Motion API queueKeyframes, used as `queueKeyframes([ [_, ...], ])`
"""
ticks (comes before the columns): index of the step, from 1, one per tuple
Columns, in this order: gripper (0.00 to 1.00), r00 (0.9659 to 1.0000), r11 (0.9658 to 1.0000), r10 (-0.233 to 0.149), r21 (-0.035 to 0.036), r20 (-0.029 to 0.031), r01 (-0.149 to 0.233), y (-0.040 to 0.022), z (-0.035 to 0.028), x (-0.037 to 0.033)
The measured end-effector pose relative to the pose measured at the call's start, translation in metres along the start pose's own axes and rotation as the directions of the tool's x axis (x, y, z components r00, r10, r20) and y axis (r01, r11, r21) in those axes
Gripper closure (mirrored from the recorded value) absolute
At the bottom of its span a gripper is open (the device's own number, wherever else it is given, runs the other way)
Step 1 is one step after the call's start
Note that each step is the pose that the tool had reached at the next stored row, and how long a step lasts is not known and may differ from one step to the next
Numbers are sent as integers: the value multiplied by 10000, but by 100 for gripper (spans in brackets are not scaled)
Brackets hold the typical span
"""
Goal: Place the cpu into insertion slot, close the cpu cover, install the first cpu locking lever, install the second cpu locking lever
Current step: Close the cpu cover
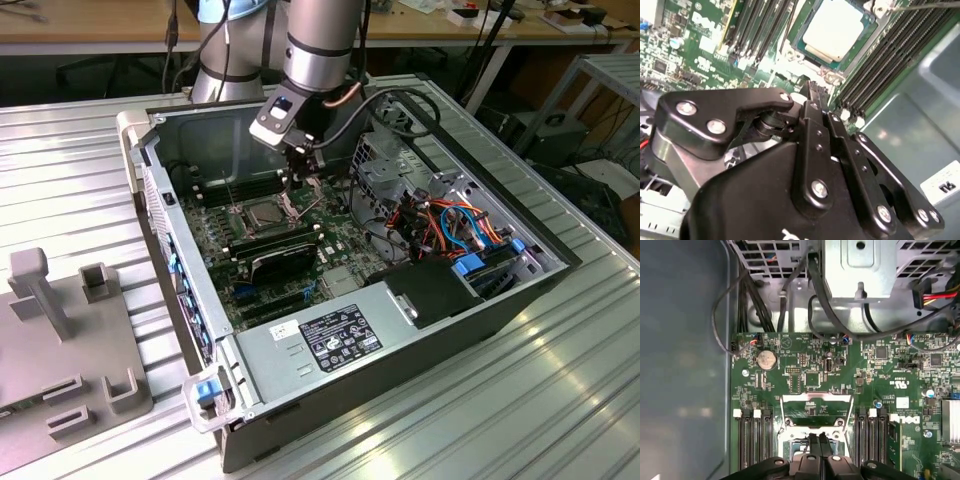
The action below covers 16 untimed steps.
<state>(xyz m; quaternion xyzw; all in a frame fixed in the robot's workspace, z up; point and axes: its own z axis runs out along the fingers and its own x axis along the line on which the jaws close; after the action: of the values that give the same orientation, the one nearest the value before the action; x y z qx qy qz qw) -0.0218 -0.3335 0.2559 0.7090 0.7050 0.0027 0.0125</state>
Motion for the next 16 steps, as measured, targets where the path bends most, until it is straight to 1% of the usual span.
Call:
queueKeyframes([
  [2, 89, 10000, 10000, 1, 1, 2, -1, 25, -40, 0],
  [5, 89, 10000, 10000, 0, -1, 9, 0, 84, -46, 0],
  [8, 89, 10000, 10000, 0, 1, 37, 0, 156, -49, 0],
  [11, 89, 10000, 10000, -1, 0, 49, 1, 278, -64, 0],
  [13, 89, 10000, 10000, -2, -1, 52, 2, 335, -70, 1],
  [15, 89, 10000, 10000, -1, 0, 58, 1, 408, -72, 2],
  [16, 89, 10000, 10000, -1, 0, 67, 1, 475, -71, 2],
])
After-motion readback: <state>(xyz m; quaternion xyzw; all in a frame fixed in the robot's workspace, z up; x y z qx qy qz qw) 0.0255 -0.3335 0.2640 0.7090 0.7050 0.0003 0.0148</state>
